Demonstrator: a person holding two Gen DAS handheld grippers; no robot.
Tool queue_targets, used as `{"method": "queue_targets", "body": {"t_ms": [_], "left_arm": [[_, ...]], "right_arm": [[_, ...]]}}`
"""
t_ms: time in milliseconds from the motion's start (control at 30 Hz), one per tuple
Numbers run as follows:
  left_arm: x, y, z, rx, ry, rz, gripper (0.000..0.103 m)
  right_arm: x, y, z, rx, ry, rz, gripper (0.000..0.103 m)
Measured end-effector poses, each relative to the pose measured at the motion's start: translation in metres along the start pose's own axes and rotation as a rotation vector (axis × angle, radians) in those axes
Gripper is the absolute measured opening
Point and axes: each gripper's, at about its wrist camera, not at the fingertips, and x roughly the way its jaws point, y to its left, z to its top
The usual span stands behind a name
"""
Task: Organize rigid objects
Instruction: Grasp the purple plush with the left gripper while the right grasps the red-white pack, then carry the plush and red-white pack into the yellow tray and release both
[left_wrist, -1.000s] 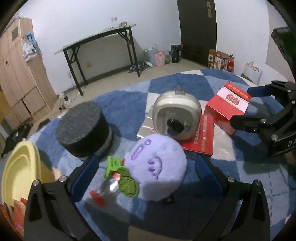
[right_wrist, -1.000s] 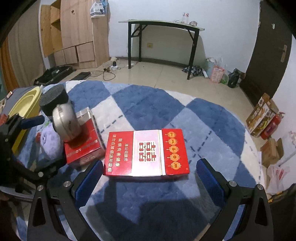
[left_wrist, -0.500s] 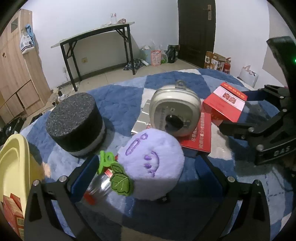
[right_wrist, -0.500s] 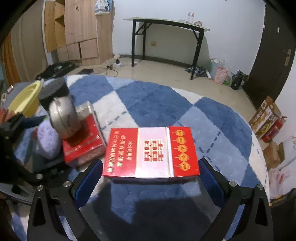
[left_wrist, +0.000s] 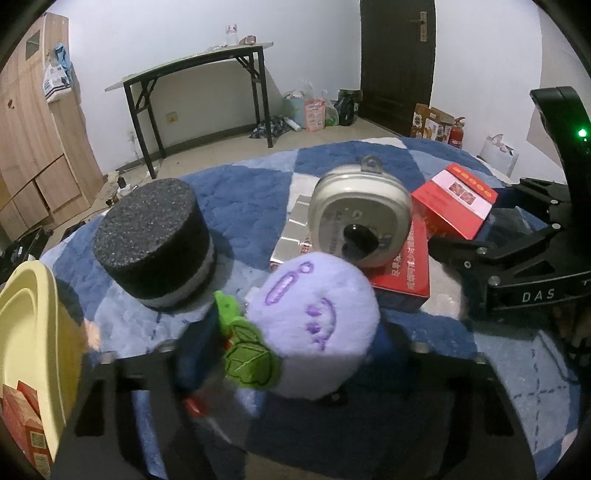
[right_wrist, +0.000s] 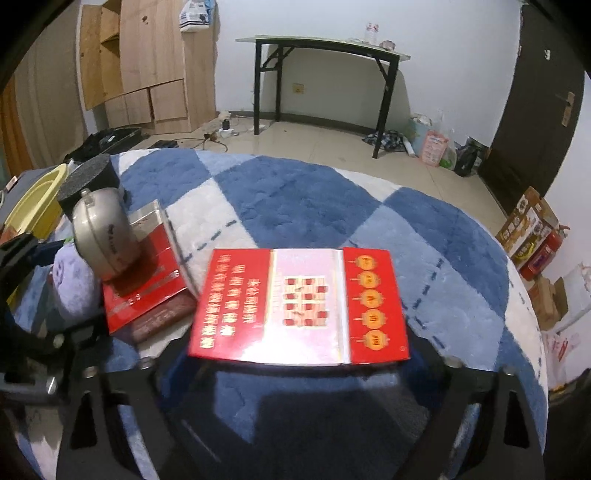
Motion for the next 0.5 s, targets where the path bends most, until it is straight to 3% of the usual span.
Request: {"method": "queue_targets", "body": {"t_ms": [133, 500], "left_arm": [[-0.002, 0.006, 0.001, -0.019, -0.005, -0.010, 0.052], [-0.009, 0.016, 0.006, -0.037, -0.013, -0.064, 0.049]], "right_arm": [[0.000, 0.000, -0.002, 0.002, -0.001, 0.001, 0.090], [-0.009, -0.002, 0.001, 0.012, -0.006, 0.008, 0.090]]}}
